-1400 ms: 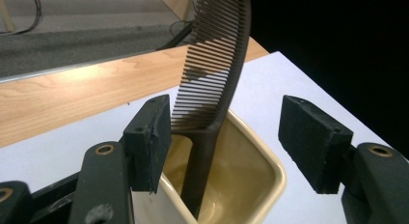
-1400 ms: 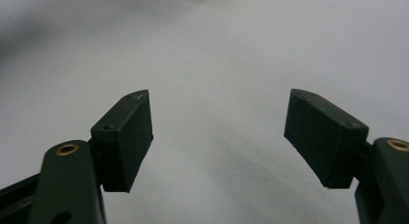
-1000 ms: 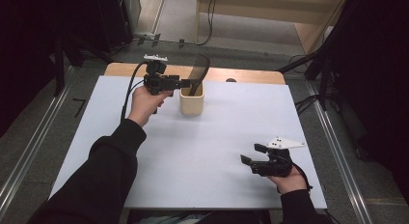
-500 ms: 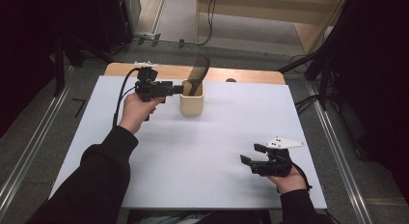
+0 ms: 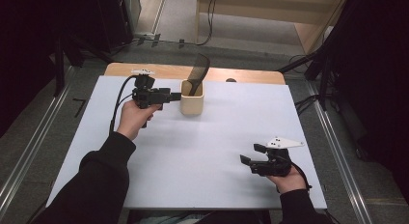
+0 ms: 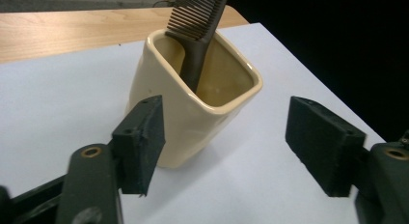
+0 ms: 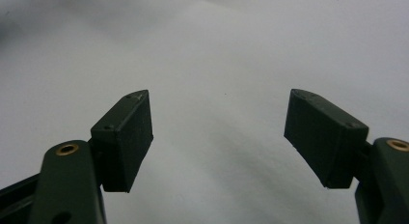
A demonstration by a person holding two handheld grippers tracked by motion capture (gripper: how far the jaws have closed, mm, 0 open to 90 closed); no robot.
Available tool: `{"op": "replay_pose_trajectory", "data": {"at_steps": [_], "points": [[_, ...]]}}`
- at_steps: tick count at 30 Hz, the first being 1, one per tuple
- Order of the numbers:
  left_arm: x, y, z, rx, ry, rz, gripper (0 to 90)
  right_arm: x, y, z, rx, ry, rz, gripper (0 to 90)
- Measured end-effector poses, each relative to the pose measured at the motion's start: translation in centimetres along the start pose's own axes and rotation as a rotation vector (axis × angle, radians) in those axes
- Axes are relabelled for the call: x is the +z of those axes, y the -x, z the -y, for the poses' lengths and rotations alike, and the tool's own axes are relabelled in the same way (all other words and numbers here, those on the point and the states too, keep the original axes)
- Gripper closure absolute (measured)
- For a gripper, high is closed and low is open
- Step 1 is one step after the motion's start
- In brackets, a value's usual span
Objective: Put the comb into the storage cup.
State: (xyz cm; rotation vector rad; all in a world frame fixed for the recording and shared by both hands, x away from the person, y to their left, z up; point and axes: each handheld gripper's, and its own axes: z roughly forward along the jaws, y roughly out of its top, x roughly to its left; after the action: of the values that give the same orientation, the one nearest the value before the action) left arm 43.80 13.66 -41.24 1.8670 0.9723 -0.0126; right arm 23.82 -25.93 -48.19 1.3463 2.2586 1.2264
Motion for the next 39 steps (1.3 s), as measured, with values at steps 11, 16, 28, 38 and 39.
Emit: {"op": "replay_pose_trajectory", "data": {"at_steps": [11, 16, 28, 38, 39], "points": [[0.2, 0.5, 1.6, 0.004, -0.025, 0.006, 30.1, 0.1, 0.0, 0.0, 0.002, -0.003, -0.001, 23.6], [0.4, 0.8, 2.4, 0.007, -0.043, 0.003, 30.0, 0.1, -0.1, 0.0, 0.004, -0.005, -0.007, 23.6], [0.1, 1.6, 4.1, 0.010, -0.067, 0.015, 30.1, 0.2, -0.1, 0.0, -0.002, -0.013, -0.013, 23.6], [-0.4, 2.4, 5.3, 0.017, -0.084, 0.025, 30.1, 0.3, -0.2, 0.0, -0.001, -0.018, -0.019, 23.6], [-0.5, 2.4, 5.4, 0.018, -0.086, 0.029, 30.1, 0.3, -0.2, 0.0, -0.001, -0.020, -0.020, 23.6]]}}
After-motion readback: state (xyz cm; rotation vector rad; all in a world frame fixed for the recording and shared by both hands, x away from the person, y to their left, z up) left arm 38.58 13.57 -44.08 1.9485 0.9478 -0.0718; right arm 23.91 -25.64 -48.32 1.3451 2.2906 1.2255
